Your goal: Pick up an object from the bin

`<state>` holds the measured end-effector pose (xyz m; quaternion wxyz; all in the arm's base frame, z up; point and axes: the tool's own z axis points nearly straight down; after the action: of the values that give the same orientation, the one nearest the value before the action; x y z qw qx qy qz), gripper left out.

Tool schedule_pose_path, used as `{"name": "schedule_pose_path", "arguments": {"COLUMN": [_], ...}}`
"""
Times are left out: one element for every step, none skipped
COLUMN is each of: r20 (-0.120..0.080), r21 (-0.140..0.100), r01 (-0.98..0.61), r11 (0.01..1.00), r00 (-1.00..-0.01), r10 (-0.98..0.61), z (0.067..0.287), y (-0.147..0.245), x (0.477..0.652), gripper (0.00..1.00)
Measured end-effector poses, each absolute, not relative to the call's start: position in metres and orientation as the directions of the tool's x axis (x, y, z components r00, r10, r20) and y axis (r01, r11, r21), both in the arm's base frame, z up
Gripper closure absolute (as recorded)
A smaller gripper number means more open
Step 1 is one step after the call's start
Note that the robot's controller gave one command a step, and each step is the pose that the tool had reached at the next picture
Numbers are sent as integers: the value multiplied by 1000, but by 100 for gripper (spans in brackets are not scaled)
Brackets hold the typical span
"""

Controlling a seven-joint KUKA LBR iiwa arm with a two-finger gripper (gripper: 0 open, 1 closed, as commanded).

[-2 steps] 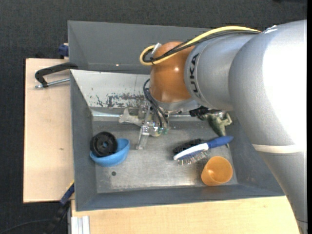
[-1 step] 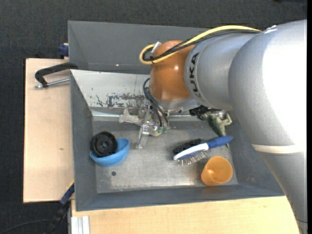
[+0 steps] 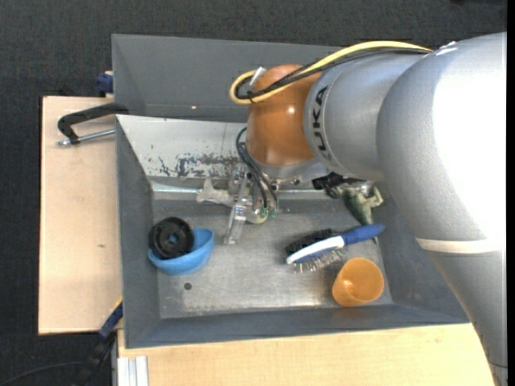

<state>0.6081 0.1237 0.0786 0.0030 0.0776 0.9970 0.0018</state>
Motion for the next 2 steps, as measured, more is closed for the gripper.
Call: {"name": "schedule_pose_path", "arguments": {"r20": [-11,-8], "r21": [6,4], "r01": [155,156], "r11": [988,988], "r00": [-988,-988], "r10": [155,156], "z": [81,97], "y": [124,124], "x": [610,612], "gripper": [100,100]}}
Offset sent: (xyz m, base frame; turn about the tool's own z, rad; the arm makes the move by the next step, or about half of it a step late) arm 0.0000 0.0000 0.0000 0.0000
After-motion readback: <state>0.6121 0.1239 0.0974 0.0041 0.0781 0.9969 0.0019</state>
